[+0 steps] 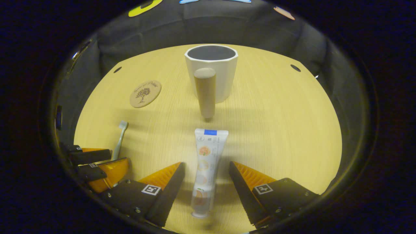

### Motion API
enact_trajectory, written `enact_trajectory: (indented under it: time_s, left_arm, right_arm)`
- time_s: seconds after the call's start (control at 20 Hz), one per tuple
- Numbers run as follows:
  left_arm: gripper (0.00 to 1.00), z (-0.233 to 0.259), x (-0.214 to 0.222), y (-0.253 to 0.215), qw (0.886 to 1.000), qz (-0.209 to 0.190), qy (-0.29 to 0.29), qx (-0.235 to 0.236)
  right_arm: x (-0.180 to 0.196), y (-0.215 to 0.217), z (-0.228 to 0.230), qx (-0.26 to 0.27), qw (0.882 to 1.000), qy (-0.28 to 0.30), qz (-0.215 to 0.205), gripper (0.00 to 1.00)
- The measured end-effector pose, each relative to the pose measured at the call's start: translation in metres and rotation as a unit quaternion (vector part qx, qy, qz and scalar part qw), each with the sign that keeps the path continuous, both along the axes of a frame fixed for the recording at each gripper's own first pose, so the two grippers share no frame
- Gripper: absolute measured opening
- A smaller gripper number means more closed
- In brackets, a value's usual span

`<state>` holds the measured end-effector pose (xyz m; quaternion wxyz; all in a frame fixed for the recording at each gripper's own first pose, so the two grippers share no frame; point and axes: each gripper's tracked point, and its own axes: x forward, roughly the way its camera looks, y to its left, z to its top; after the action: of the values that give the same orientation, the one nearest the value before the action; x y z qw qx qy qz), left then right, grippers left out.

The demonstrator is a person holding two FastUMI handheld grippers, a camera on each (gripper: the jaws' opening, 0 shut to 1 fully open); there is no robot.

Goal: Put the toothbrush and toothpaste on the desktop into the cup, then pick up the cup and place it on the coaster on the desktop.

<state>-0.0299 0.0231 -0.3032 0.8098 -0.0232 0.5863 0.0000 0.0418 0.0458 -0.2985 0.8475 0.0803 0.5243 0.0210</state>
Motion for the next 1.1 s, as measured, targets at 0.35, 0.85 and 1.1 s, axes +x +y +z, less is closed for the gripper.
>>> enact_trajectory:
  time_s: [0.35, 0.85, 1.1]
  left_arm:
    - [0.47, -0.0002, 0.0006, 0.0048, 1.000, 0.010, -0.004, 0.003]
    - [0.16, -0.0006, 0.0026, 0.0035, 1.000, 0.009, -0.013, 0.001]
    - [0.09, 0.0021, 0.0038, 0.0041, 0.999, -0.003, -0.032, -0.004]
  right_arm:
    - [-0.0043, -0.0018, -0.0026, -0.011, 1.000, 0.008, 0.013, 0.60]
    - [-0.0027, -0.0020, -0.0009, 0.004, 1.000, 0.007, 0.005, 0.19]
    - [-0.0013, -0.0016, 0.0014, 0.021, 1.000, 0.000, 0.006, 0.19]
